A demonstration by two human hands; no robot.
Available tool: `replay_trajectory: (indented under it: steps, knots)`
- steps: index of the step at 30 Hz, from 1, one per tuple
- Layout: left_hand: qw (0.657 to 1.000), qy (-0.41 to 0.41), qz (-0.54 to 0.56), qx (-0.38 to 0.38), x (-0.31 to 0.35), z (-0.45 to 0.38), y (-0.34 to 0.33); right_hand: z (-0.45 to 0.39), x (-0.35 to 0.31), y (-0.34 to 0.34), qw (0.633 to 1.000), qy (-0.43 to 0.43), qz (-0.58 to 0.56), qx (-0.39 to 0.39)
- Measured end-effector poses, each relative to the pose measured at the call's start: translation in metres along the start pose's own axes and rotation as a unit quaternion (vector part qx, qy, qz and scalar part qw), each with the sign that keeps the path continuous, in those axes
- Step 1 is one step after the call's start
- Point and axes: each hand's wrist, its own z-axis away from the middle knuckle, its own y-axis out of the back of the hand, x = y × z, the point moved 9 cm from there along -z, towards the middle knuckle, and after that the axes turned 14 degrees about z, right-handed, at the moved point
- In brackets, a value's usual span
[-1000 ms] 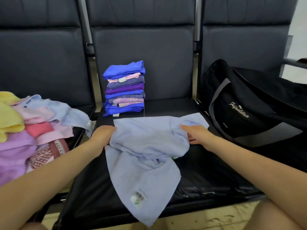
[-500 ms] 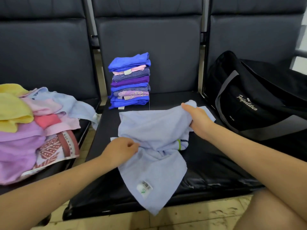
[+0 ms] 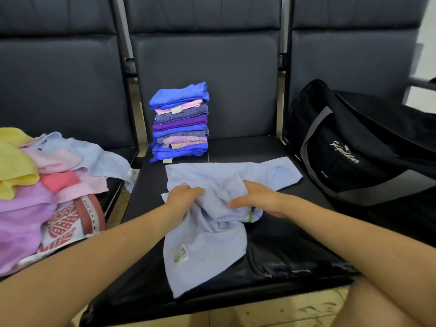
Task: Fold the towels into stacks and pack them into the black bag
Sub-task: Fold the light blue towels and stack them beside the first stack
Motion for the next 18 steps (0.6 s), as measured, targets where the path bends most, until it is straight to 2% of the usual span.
replay_trajectory:
  steps: [2, 4, 6, 8, 10, 14, 18]
  knots:
    - [0.998, 0.032, 0.045, -0.009, -0.001, 0.003, -0.009, 0.001, -0.004, 0.0, 1.0, -0.003, 0.022, 0.005]
    - [0.995, 0.025, 0.091, -0.02, 0.012, 0.004, -0.014, 0.005, -0.015, 0.021, 0.997, 0.02, 0.019, 0.074]
    - [0.992, -0.026, 0.124, -0.018, 0.04, 0.005, -0.012, 0.015, -0.022, 0.058, 0.982, 0.038, -0.063, 0.176]
    - [0.989, -0.106, 0.101, -0.025, 0.078, 0.017, -0.011, 0.03, -0.027, 0.096, 0.947, 0.044, -0.171, 0.27]
    - [0.98, -0.175, 0.072, -0.067, 0.112, 0.04, -0.018, 0.049, -0.042, 0.125, 0.922, 0.049, -0.195, 0.33]
    - [0.955, -0.227, 0.127, -0.139, 0.166, 0.089, -0.027, 0.08, -0.081, 0.156, 0.894, 0.09, -0.247, 0.362]
    - [0.937, -0.163, 0.239, -0.196, 0.2, 0.12, -0.019, 0.1, -0.103, 0.172, 0.874, 0.124, -0.345, 0.32]
